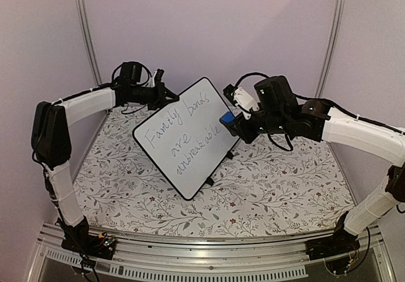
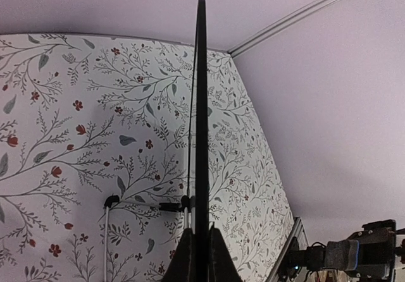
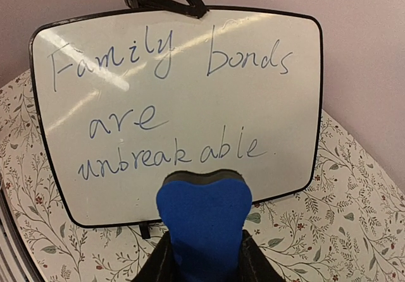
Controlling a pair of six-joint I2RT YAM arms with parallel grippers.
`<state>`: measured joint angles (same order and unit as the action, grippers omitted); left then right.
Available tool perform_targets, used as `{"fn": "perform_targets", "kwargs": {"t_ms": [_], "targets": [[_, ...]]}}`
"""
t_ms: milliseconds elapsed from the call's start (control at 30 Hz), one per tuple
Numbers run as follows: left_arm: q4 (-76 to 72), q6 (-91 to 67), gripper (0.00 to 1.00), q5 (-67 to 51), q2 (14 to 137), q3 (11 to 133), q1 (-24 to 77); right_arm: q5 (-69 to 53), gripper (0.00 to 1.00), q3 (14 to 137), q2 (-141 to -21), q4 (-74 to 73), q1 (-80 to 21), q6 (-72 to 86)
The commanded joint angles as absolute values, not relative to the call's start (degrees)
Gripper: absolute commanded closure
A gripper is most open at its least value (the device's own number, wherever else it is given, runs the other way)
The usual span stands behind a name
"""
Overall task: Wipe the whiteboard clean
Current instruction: Move the whiteboard to the center of the board.
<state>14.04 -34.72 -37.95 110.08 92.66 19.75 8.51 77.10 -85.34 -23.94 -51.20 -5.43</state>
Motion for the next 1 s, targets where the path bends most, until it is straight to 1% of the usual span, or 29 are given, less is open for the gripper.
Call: {"fn": "perform_targets", "kwargs": {"t_ms": [0, 233, 633, 667, 800, 900, 967], "targets": [[16.5, -37.7, 1.00, -40.4, 110.5, 89.6, 25.2, 9.2, 0.71, 76.0, -84.4, -22.9, -50.9, -5.8], [15.1, -38.7, 1.00, -41.1, 111.2, 88.8, 26.5, 8.9, 0.71, 75.9, -84.2, -22.8, -50.8, -5.6], [16.7, -36.6, 1.00, -40.2, 109.4, 89.3, 25.7, 8.8, 0.71, 75.9, -84.0, -22.7, -50.8, -5.5], [17.0, -36.2, 0.99, -39.8, 109.1, 89.4, 25.6, 8.8, 0.71, 75.9, -84.0, -22.6, -50.8, -5.6], [18.5, -35.2, 0.77, -37.7, 108.2, 90.5, 24.8, 8.8, 0.71, 76.0, -84.2, -22.6, -50.8, -5.6], [19.6, -34.7, 0.70, -36.5, 107.8, 92.4, 24.1, 8.7, 0.71, 76.0, -84.4, -22.6, -50.8, -5.6], [20.8, -34.1, 0.68, -36.0, 108.0, 94.3, 23.7, 8.8, 0.71, 76.2, -84.5, -22.6, -50.8, -5.6]]}}
